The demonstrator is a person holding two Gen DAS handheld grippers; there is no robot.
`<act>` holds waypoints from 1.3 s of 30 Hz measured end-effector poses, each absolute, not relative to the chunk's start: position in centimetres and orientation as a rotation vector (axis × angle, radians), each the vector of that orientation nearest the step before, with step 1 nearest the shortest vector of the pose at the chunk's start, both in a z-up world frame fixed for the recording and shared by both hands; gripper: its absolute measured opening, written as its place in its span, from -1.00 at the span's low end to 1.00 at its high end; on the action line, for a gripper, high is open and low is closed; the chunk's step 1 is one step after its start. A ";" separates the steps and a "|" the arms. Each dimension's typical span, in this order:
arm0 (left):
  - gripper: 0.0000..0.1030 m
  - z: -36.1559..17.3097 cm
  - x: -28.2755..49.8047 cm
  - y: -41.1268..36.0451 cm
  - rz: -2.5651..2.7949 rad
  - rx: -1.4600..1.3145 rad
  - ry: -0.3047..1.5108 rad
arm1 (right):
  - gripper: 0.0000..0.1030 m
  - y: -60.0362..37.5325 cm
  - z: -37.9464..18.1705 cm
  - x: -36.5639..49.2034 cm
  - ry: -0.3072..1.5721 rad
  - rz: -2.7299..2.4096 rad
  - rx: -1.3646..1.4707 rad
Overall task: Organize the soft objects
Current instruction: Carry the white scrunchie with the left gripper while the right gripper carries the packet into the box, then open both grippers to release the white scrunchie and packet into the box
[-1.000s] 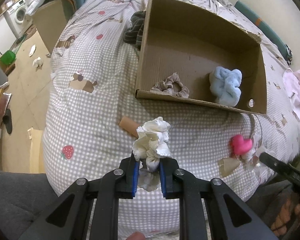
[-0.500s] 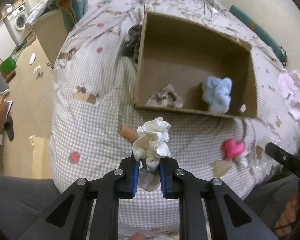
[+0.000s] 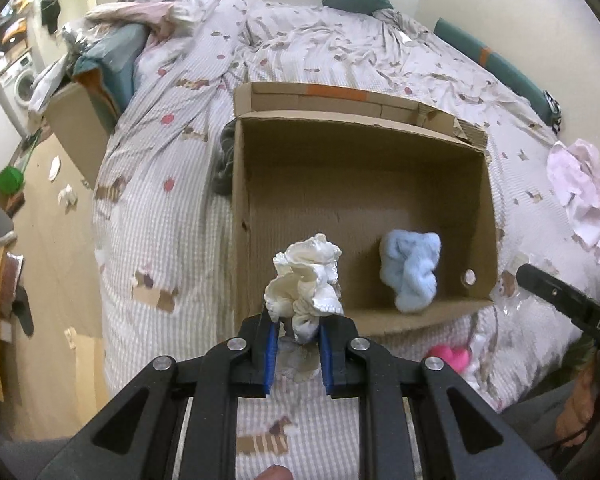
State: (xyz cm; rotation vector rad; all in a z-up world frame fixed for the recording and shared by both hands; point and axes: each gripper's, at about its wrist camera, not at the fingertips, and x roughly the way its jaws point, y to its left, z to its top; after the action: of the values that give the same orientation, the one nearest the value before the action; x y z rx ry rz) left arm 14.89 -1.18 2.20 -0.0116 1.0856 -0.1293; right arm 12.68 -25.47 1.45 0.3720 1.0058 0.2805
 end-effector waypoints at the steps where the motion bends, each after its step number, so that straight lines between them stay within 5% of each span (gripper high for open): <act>1: -0.69 1.9 15.3 -1.3 -0.134 -0.008 1.084 | -0.59 -25.6 1.1 13.0 1.006 0.271 0.370; 12: -0.68 -4.2 17.1 -2.2 -0.147 0.041 1.127 | -0.59 -26.2 -2.8 14.6 1.073 0.190 0.367; 39: -0.58 -4.0 17.2 -2.8 -0.202 0.008 1.076 | -0.59 -23.2 -5.2 15.6 1.165 0.202 0.260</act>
State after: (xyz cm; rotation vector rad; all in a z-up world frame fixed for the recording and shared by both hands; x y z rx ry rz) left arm 17.16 -2.81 -3.95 0.0079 1.0762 -0.2019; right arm 15.64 -23.19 -5.20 0.2604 1.1646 0.2017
